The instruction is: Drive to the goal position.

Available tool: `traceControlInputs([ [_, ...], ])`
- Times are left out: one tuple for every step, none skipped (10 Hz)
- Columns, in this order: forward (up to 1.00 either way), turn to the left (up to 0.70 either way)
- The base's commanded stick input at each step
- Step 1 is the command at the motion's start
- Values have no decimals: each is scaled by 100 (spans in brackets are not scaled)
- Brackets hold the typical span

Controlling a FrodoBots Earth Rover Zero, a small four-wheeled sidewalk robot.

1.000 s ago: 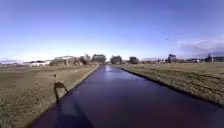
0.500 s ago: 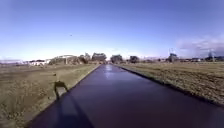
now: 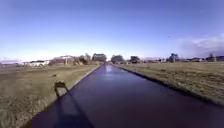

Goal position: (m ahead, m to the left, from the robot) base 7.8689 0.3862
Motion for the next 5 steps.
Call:
traceControlInputs([
  [100, 0],
  [100, 0],
  [100, 0],
  [100, 0],
  [100, 0],
])
